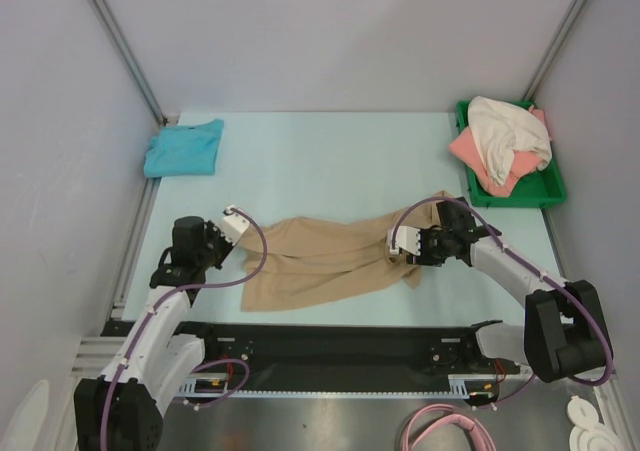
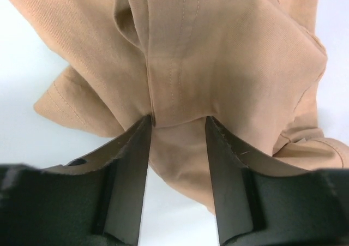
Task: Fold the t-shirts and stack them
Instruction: Flatten the tshirt out
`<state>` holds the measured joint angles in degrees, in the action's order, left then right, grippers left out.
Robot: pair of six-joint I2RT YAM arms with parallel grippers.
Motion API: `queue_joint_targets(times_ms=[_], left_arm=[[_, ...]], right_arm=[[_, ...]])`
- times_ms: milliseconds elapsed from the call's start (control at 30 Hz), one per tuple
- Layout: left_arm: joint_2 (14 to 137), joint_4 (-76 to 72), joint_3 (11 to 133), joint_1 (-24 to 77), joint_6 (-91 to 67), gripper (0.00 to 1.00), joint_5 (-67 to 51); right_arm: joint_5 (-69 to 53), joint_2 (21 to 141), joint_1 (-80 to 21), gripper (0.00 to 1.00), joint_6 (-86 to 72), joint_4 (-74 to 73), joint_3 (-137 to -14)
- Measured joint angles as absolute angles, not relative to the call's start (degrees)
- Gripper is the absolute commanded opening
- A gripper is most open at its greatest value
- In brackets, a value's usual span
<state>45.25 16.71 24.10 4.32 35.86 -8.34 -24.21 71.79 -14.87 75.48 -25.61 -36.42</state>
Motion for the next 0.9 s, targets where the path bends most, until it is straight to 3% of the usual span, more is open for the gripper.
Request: queue_joint_targets(times_ms=[100, 267, 400, 733, 800, 900], left_arm=[[45.25, 16.49, 24.1, 4.32, 35.83, 0.07, -8.34], [45.25, 15.97, 24.1, 4.32, 35.81, 0.07, -8.32], [45.25, 15.57, 24.1, 4.32, 35.81, 0.07, -8.32], [45.32, 15.59, 24.08, 4.32, 35.92, 0.07, -8.4], [45.39, 15.84, 24.12, 4.32, 36.01, 0.0, -8.38], [45.34, 17.78, 25.19, 4.32, 36.16, 0.01, -8.38]], right_arm=[[-24.21, 71.85, -15.11, 0.29, 75.42, -25.56, -36.42], [-23.99, 73.56, -15.55, 0.19, 74.76, -24.84, -36.45], [-23.79, 75.02, -15.7, 0.0, 73.69, -24.47, -36.51], [-24.38, 72.18, -15.81, 0.0, 68.95, -24.6, -39.53], [-24.34, 69.58, -15.33, 0.0, 67.55, -24.86, -41.04], [-23.73, 65.84, -13.52, 0.0, 64.34, -24.47, -44.18]])
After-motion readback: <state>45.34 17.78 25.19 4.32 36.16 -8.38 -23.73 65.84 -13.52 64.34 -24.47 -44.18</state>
